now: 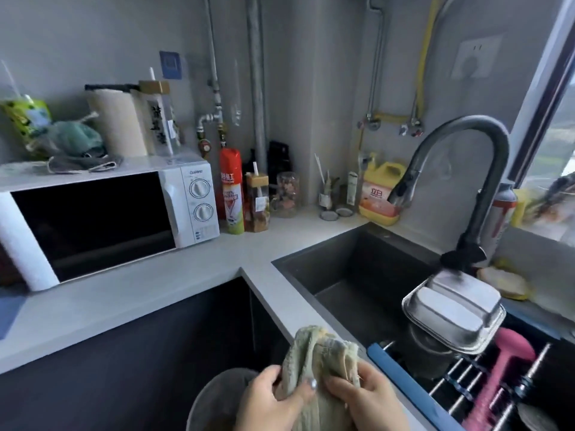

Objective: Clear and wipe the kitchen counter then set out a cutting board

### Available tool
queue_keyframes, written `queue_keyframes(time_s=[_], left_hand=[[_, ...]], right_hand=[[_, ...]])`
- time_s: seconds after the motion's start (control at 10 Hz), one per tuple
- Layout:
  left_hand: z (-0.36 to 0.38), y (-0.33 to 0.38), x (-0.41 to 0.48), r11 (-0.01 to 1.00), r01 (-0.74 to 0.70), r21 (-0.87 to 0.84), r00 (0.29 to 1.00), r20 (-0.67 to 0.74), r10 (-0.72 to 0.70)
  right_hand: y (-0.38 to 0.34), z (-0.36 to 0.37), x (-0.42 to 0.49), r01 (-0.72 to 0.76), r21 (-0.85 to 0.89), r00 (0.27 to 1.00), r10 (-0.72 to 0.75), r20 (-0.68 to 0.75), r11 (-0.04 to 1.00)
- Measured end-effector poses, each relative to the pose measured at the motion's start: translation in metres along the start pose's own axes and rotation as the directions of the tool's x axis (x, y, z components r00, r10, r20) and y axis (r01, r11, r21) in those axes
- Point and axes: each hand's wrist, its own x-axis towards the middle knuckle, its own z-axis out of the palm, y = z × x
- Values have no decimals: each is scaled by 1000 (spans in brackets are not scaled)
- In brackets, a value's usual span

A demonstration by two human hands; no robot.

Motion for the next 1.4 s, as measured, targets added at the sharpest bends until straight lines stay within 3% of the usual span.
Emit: queue_keyframes(time_s=[0.1, 0.2, 0.3, 0.4, 0.5, 0.7, 0.9, 1.0, 1.1, 1.2, 1.3, 1.4], left_hand=[[-18, 27, 49, 995, -60, -84, 983, 168, 74], [-33, 46, 107, 977, 4, -212, 946, 318, 65], [-39, 53, 170, 968, 58, -243, 947, 320, 24], [-40, 61, 240, 980, 72, -188, 956, 292, -14], [-42, 70, 310, 996, 54, -73, 936, 351, -25], [-41, 85, 444, 996, -47, 81, 890, 455, 5], [-14, 78, 546, 961, -192, 199, 920, 377, 106], [-4, 68, 567, 799, -323, 507, 934, 305, 184], [9, 43, 568, 624, -336, 705, 942, 268, 205], [15, 28, 563, 555, -341, 759, 937, 222, 271], [17, 35, 551, 578, -360, 732, 913, 148, 381], [30, 50, 528, 674, -438, 595, 885, 153, 440]], right_hand=[[-11, 9, 63, 26, 74, 999, -29, 39, 997], [-30, 24, 112, -7, 201, 999, 0, 35, 980], [-51, 33, 157, -58, 265, 995, 33, 97, 962], [-69, 43, 205, -84, 275, 996, 70, 61, 958], [-84, 56, 257, -108, 210, 991, 123, -59, 972], [-103, 77, 371, -175, 297, 959, 230, -164, 939], [-107, 81, 463, -142, 322, 941, 229, -250, 936], [-103, 83, 482, -150, 270, 931, 228, -285, 951], [-87, 88, 491, -123, 59, 922, 136, -364, 991], [-79, 88, 482, -189, -168, 908, 107, -406, 968], [-77, 77, 464, -159, -240, 915, 51, -401, 958], [-77, 59, 435, -74, -107, 930, 30, -366, 991]])
